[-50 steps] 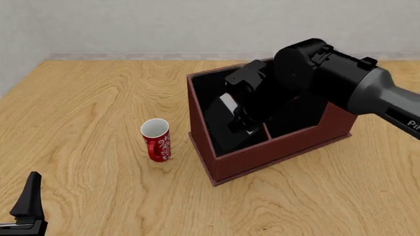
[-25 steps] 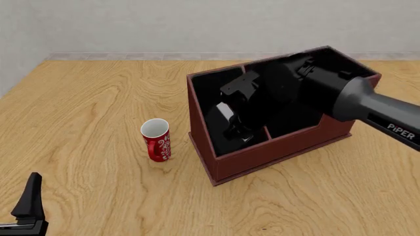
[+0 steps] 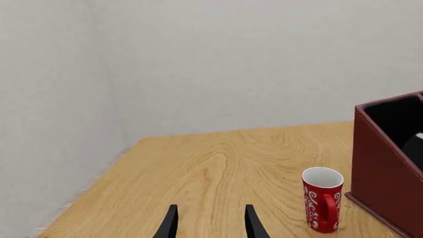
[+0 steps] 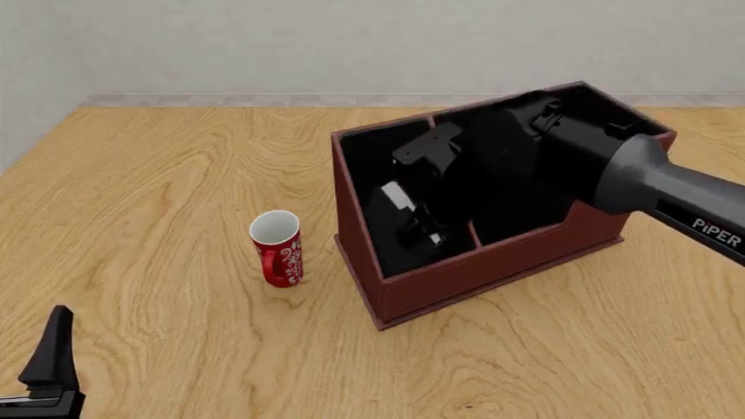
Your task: Pick up the book and place it in the left compartment of the caddy.
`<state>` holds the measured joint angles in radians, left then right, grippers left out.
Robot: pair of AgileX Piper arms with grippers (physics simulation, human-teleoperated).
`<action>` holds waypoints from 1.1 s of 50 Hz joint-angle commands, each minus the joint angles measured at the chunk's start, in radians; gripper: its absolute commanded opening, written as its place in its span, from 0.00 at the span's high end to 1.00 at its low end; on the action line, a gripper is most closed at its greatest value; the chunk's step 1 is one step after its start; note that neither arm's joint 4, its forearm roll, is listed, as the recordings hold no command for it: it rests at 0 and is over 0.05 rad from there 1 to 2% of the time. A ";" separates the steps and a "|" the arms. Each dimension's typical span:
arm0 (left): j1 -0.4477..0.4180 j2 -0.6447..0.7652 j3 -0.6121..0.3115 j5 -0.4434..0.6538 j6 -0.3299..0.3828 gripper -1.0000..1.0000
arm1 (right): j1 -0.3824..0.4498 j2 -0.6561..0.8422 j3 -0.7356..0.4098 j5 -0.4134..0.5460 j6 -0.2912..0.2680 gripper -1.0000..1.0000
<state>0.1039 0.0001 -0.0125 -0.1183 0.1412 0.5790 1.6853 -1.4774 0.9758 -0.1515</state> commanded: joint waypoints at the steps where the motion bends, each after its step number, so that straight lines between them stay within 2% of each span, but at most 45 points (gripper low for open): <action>1: 0.000 0.000 -0.005 0.003 -0.001 0.00 | -0.006 -0.007 -0.015 0.013 -0.005 0.00; 12: 0.002 0.000 -0.005 -0.002 -0.004 0.00 | -0.016 -0.032 -0.077 0.065 -0.020 0.00; 21: -0.008 0.000 -0.012 -0.003 -0.002 0.00 | -0.014 -0.089 -0.095 0.098 -0.010 0.00; 34: -0.029 0.000 -0.045 0.018 -0.001 0.00 | 0.030 -0.263 0.005 0.095 0.042 0.00; 43: -0.061 0.000 -0.058 0.028 0.012 0.00 | -0.005 -0.402 0.074 0.024 0.043 0.00; 48: -0.082 0.000 -0.075 0.042 0.016 0.00 | 0.015 -0.509 0.148 -0.030 0.081 0.00; 50: -0.088 0.000 -0.085 0.049 0.022 0.00 | 0.026 -0.556 0.177 -0.048 0.125 0.00; 55: -0.096 0.000 -0.109 0.071 0.026 0.00 | 0.035 -0.642 0.268 -0.080 0.144 0.00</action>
<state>0.0335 0.0001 -0.0869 -0.0761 0.1565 0.5981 1.2114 -1.3408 0.9624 -0.0609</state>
